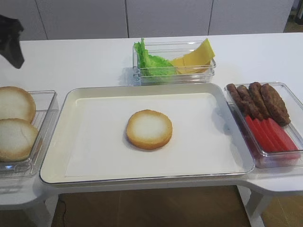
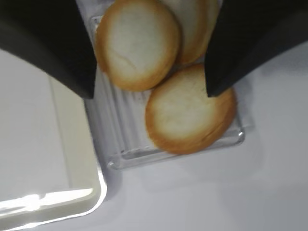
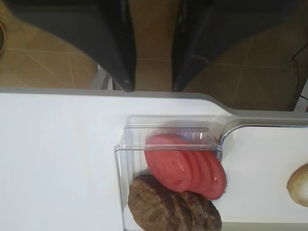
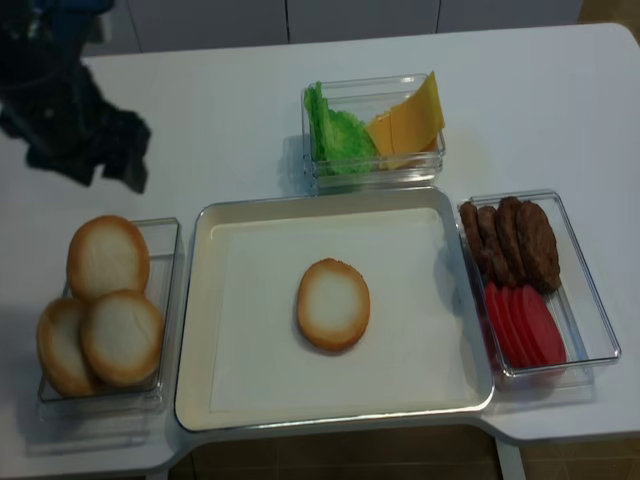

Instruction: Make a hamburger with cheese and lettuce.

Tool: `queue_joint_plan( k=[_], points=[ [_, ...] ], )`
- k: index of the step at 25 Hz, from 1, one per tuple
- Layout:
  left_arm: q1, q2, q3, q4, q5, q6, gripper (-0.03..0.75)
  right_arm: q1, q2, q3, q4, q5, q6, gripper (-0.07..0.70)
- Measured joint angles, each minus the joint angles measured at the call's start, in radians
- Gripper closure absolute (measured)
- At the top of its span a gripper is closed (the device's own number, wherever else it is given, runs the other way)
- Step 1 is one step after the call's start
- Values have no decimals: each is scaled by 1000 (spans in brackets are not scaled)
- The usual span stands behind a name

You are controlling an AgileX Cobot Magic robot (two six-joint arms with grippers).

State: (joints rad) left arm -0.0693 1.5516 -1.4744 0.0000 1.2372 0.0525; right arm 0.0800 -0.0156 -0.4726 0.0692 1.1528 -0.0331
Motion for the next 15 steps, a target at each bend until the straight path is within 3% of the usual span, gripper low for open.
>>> queue_joint_plan(
  k=[10, 15],
  points=[
    [194, -310, 282, 68, 2, -24, 203, 0, 0, 0, 0, -2, 0, 433],
    [220, -517, 424, 140, 6, -66, 203, 0, 0, 0, 0, -2, 0, 433]
  ],
)
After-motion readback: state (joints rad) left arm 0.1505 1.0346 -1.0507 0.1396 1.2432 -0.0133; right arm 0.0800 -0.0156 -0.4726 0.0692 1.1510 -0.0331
